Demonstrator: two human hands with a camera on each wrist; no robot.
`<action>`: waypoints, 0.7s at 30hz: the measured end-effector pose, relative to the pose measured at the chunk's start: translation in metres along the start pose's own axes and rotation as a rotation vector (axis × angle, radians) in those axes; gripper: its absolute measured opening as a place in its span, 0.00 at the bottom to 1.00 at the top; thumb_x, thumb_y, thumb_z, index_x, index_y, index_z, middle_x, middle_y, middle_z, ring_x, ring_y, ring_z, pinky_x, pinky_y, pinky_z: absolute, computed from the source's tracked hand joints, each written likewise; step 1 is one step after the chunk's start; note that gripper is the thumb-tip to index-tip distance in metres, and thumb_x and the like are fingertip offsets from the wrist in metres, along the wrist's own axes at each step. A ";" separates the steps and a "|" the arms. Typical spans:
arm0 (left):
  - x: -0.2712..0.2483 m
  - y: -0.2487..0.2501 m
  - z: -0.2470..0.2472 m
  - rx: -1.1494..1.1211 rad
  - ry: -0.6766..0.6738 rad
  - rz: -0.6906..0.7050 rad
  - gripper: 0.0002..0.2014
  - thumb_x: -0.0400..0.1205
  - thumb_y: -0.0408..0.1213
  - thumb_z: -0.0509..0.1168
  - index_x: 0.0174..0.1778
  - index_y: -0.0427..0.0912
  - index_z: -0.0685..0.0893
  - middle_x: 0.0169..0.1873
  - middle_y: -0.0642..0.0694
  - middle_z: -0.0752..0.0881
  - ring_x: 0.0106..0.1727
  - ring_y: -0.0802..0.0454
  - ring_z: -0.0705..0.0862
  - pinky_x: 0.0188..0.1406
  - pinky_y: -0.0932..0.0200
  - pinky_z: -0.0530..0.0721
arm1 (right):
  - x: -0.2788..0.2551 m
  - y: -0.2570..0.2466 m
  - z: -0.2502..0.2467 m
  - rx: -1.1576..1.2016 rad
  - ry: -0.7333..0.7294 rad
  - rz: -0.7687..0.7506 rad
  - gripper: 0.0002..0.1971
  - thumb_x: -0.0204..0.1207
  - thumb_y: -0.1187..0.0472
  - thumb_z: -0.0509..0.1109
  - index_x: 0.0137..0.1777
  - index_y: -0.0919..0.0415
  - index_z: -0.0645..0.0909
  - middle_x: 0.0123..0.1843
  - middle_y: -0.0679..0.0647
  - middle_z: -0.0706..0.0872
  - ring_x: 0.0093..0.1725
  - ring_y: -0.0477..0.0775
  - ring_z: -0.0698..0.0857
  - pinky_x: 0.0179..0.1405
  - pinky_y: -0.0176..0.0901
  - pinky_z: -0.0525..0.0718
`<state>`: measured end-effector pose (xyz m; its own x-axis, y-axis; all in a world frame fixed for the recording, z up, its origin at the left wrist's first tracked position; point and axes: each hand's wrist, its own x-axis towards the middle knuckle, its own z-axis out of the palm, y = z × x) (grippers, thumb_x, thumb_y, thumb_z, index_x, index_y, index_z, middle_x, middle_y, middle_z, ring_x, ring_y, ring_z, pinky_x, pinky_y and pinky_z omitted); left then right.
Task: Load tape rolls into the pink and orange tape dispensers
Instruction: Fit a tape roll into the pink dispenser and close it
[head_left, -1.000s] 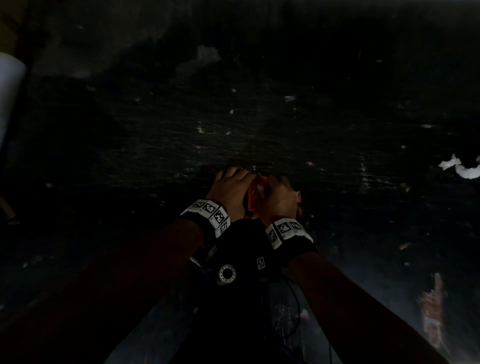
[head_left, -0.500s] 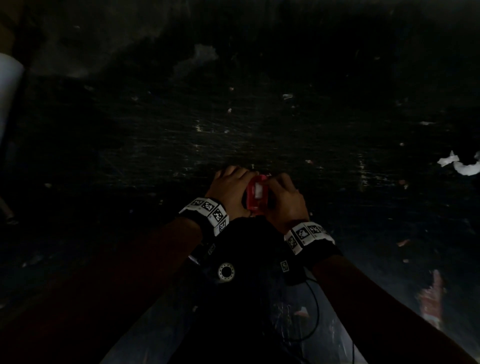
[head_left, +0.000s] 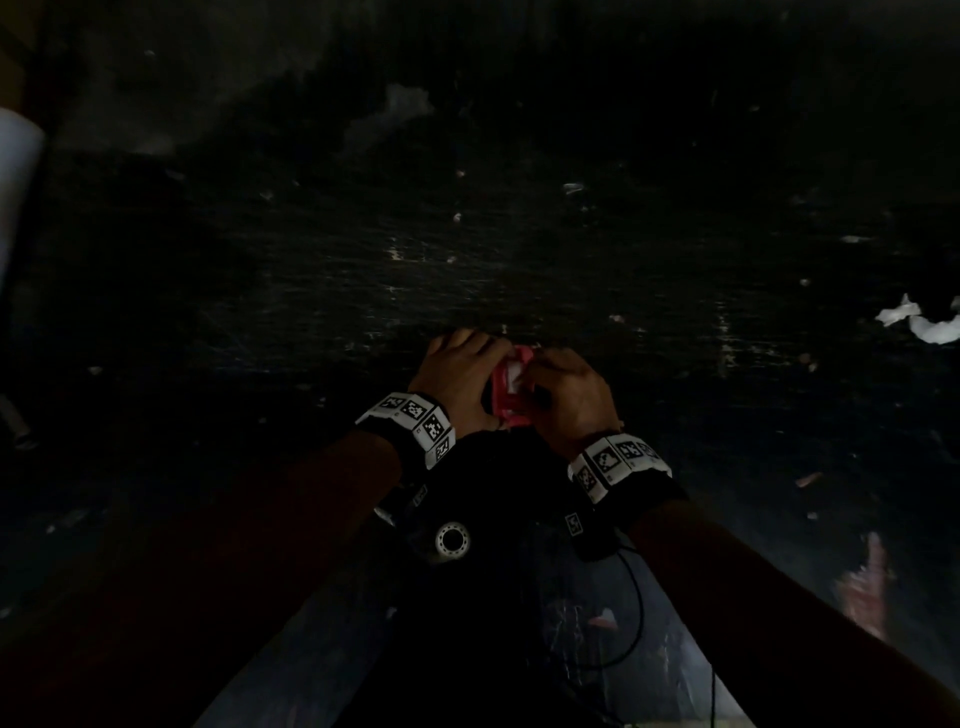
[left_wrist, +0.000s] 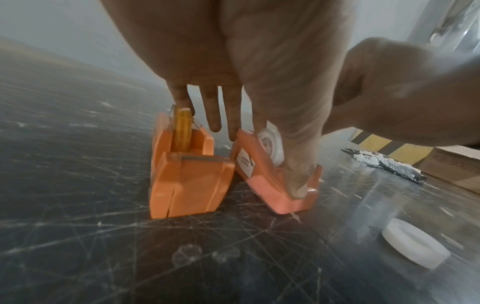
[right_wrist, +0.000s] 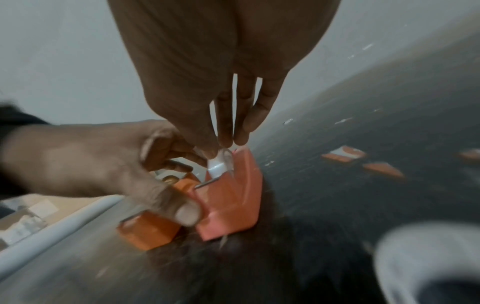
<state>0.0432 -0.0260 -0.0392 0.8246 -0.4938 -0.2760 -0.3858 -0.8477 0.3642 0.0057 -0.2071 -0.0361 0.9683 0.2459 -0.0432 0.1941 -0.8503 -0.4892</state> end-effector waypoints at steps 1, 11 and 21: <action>0.000 0.000 0.000 0.003 0.000 -0.001 0.48 0.63 0.67 0.75 0.78 0.52 0.68 0.73 0.50 0.76 0.75 0.46 0.70 0.73 0.44 0.67 | -0.005 0.000 0.002 0.004 0.022 -0.010 0.05 0.71 0.61 0.76 0.44 0.60 0.89 0.50 0.60 0.89 0.50 0.66 0.87 0.44 0.59 0.88; 0.000 0.005 -0.004 0.021 -0.026 -0.020 0.48 0.63 0.61 0.79 0.78 0.52 0.68 0.75 0.49 0.75 0.77 0.45 0.69 0.75 0.43 0.65 | -0.049 0.004 0.026 0.068 0.077 0.022 0.11 0.72 0.55 0.69 0.49 0.54 0.91 0.50 0.57 0.91 0.49 0.65 0.89 0.44 0.56 0.89; -0.001 0.005 -0.003 0.023 -0.026 -0.015 0.48 0.63 0.61 0.79 0.78 0.51 0.69 0.75 0.48 0.75 0.77 0.43 0.68 0.74 0.43 0.64 | -0.047 0.007 0.031 0.117 0.100 0.185 0.09 0.68 0.52 0.80 0.37 0.55 0.85 0.41 0.53 0.87 0.41 0.60 0.87 0.42 0.50 0.85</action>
<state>0.0418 -0.0291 -0.0347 0.8197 -0.4852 -0.3045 -0.3826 -0.8593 0.3395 -0.0431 -0.2095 -0.0648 0.9976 0.0383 -0.0579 -0.0022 -0.8156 -0.5787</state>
